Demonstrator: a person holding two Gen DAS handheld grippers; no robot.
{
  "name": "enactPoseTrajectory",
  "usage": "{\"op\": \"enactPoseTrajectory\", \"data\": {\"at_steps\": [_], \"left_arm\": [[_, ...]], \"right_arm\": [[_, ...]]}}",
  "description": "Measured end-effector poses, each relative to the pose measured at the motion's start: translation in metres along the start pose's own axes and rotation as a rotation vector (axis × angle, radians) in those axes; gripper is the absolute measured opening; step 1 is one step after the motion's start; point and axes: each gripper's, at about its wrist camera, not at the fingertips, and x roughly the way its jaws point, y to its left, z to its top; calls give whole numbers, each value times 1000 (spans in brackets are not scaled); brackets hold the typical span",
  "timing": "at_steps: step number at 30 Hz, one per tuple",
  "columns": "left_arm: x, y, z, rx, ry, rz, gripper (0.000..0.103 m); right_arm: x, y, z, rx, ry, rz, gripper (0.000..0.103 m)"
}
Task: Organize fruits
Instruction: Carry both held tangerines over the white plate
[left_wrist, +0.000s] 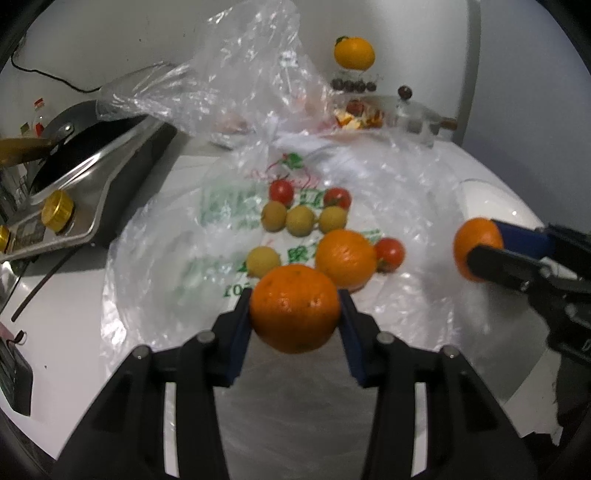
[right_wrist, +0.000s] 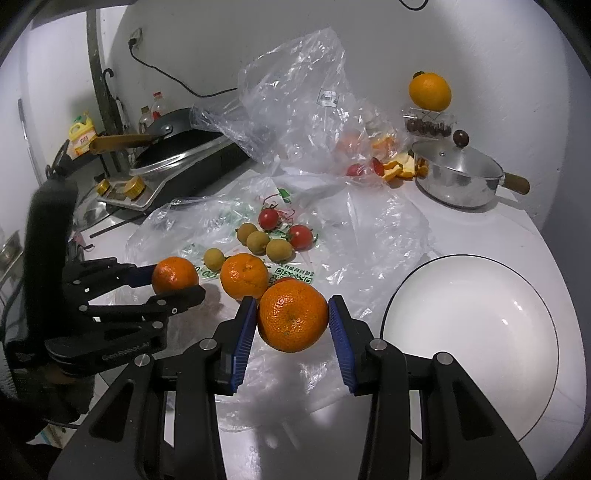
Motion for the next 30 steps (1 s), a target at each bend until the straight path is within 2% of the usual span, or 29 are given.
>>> {"op": "enactPoseTrajectory", "data": {"at_steps": [14, 30], "left_arm": [[-18, -27, 11, -6, -34, -69, 45], [-23, -73, 23, -5, -44, -129, 45]], "right_arm": [[-19, -16, -4, 14, -33, -18, 42], [-47, -62, -18, 65, -69, -47, 42]]}}
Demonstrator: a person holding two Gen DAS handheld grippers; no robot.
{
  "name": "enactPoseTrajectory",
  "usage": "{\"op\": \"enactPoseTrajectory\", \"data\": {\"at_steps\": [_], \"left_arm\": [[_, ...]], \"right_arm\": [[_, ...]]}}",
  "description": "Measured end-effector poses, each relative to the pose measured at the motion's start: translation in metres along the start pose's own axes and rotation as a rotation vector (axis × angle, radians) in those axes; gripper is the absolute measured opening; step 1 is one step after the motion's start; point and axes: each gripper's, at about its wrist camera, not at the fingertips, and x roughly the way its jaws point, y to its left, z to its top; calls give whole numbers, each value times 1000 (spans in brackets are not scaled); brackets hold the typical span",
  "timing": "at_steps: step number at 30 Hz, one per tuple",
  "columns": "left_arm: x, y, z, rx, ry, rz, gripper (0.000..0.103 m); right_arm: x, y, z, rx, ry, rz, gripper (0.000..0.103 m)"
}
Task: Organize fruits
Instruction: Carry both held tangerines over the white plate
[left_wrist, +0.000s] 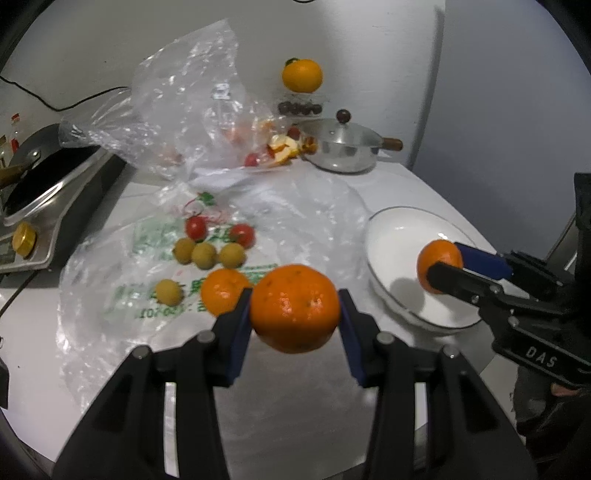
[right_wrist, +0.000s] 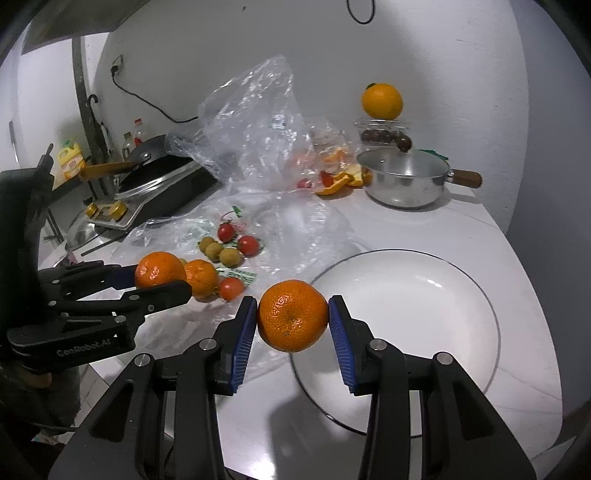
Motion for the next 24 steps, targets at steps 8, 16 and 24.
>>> {"op": "enactPoseTrajectory", "data": {"at_steps": [8, 16, 24], "left_arm": [[6, -28, 5, 12, 3, -33, 45], [17, -59, 10, 52, 12, -63, 45], [28, -90, 11, 86, 33, -92, 45]], "right_arm": [[-11, -30, -6, 31, -11, -21, 42], [-20, -57, -14, 56, -14, -43, 42], [-28, -83, -24, 83, -4, -62, 42]]}}
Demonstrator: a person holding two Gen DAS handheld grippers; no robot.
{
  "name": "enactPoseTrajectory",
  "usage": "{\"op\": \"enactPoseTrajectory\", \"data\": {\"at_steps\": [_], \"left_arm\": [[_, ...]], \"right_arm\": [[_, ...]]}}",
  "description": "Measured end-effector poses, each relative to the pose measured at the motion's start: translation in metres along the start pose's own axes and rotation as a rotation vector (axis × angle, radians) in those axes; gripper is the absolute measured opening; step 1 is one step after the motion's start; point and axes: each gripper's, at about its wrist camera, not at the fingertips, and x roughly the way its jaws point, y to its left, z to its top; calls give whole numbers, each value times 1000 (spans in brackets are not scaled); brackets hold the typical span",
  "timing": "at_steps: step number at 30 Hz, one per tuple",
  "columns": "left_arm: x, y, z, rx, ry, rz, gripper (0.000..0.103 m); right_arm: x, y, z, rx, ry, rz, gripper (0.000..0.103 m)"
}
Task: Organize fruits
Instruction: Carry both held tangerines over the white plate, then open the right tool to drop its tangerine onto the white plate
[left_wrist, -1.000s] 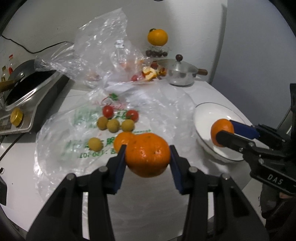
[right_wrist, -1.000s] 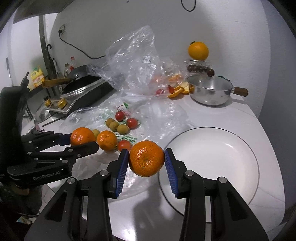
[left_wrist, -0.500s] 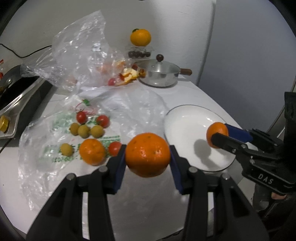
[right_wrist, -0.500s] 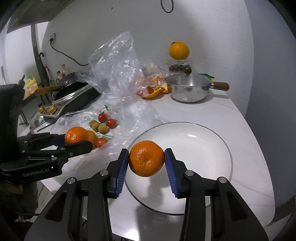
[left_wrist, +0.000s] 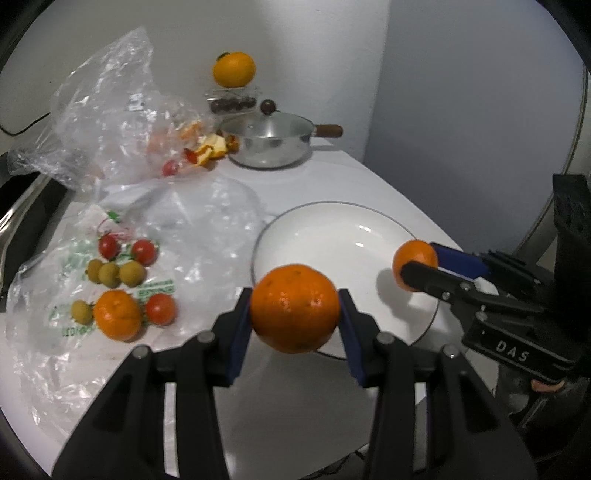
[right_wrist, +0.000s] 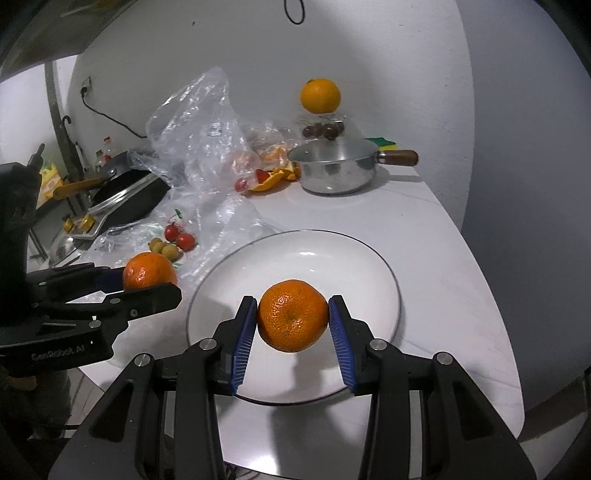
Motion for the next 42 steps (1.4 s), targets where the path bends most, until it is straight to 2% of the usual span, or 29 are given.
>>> {"op": "enactPoseTrajectory", "data": {"at_steps": [18, 34, 37, 39, 42], "left_arm": [[40, -39, -5, 37, 94, -72, 45], [49, -45, -5, 43, 120, -91, 45], [49, -46, -4, 50, 123, -97, 45], [50, -48, -3, 58, 127, -103, 45], [52, -50, -2, 62, 130, -106, 45]], "right_arm": [[10, -22, -3, -23, 58, 3, 42], [16, -28, -1, -31, 85, -21, 43], [12, -31, 0, -20, 70, -29, 45], [9, -34, 1, -9, 56, -34, 51], [4, -39, 4, 6, 42, -45, 52]]}}
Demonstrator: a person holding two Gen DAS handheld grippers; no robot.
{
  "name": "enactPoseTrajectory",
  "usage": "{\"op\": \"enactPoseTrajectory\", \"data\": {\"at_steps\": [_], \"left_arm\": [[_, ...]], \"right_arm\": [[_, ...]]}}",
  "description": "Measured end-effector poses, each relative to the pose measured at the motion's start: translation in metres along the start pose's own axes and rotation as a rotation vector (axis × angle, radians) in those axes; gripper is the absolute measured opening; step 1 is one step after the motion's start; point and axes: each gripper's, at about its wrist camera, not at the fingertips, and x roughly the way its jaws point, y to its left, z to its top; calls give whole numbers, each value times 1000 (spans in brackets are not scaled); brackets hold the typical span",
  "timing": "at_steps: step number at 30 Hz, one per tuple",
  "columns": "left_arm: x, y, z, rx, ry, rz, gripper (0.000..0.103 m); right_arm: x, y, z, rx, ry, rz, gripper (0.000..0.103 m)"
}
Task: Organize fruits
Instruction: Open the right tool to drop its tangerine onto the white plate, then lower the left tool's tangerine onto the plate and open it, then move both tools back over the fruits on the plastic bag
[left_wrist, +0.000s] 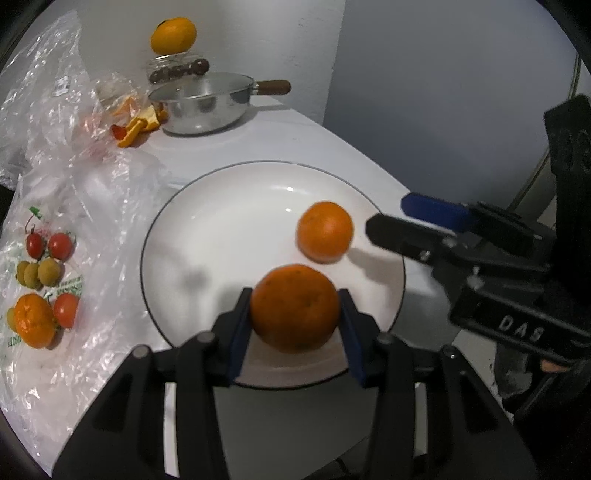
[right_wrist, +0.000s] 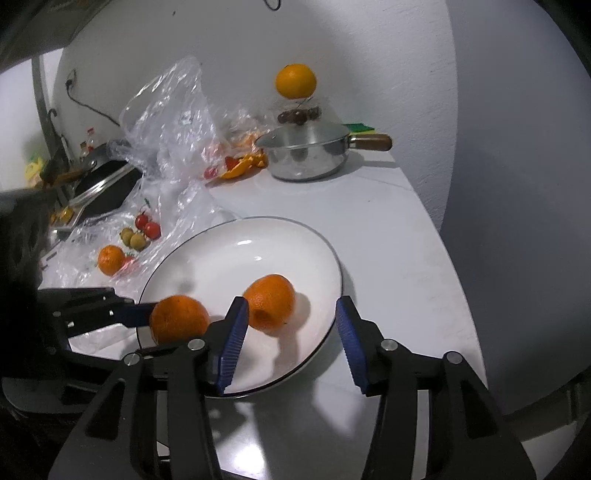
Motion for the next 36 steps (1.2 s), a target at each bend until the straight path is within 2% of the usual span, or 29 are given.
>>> {"op": "enactPoseTrajectory", "data": {"at_steps": [15, 18, 23, 36], "left_arm": [[12, -3, 5, -9, 31, -23, 47], [7, -3, 5, -9, 10, -29, 53], [-2, -3, 3, 6, -11, -16, 54], [-37, 22, -6, -37, -100, -4, 54]], "right_arm": [[-9, -18, -2, 48, -7, -45, 52], [-8, -18, -2, 47, -7, -43, 52], [-11, -15, 0, 41, -10, -45, 52], [-20, 20, 6, 1, -24, -45, 52]]}}
